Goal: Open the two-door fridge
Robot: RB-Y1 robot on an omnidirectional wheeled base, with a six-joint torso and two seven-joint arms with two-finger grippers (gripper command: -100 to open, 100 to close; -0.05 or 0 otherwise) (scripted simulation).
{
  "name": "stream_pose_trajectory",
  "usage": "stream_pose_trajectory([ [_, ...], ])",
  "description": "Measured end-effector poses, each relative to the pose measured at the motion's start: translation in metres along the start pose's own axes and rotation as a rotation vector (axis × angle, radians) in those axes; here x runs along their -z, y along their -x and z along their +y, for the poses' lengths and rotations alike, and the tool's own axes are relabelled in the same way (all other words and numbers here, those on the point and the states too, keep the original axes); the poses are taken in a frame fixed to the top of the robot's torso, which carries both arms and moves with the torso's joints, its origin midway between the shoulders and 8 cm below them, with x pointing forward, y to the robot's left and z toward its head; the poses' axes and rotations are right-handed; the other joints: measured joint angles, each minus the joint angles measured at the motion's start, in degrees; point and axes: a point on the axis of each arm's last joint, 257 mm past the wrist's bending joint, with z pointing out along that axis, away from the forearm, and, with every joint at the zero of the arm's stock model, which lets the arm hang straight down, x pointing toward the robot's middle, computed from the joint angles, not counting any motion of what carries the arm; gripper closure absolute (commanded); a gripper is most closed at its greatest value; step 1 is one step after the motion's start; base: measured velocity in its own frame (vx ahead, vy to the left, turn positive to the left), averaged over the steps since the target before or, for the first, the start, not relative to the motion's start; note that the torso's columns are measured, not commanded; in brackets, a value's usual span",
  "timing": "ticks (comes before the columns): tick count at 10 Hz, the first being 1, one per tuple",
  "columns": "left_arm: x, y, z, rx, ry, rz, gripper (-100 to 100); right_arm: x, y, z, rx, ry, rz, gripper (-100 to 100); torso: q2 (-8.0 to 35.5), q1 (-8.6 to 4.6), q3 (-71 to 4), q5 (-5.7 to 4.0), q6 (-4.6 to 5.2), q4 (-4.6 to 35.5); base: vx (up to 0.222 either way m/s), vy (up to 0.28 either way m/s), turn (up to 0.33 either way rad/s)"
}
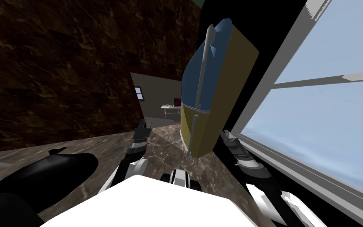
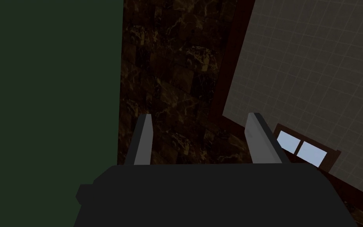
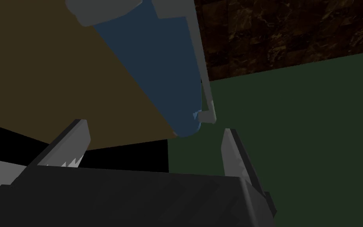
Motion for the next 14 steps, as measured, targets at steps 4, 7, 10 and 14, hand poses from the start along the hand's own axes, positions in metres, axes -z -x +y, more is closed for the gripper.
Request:
stream_pose_trajectory([
  [4,0.000,0.000,0.000,0.000,0.000,0.000,0,0.001,0.012,-0.006,0.232,0.058,0.049,-100,-0.2,0.09,-0.1,0.02,0.00,0.0,0.120,0.095,-0.063],
  [7,0.000,0.000,0.000,0.000,0.000,0.000,0,0.001,0.019,-0.010,0.366,0.092,0.071,-100,0.0,-0.07,0.0,-0.02,-0.01,0.0,0.090,0.067,-0.060],
  [10,0.000,0.000,0.000,0.000,0.000,0.000,0,0.001,0.028,-0.017,0.531,0.137,0.104,-100,-0.2,0.09,-0.1,0.03,-0.03,-0.1,0.121,0.092,-0.069],
  [14,0.000,0.000,0.000,0.000,0.000,0.000,0,-0.001,0.040,-0.026,0.743,0.201,0.144,-100,-0.2,0.12,-0.1,0.03,0.00,-0.1,0.102,0.089,-0.063],
])
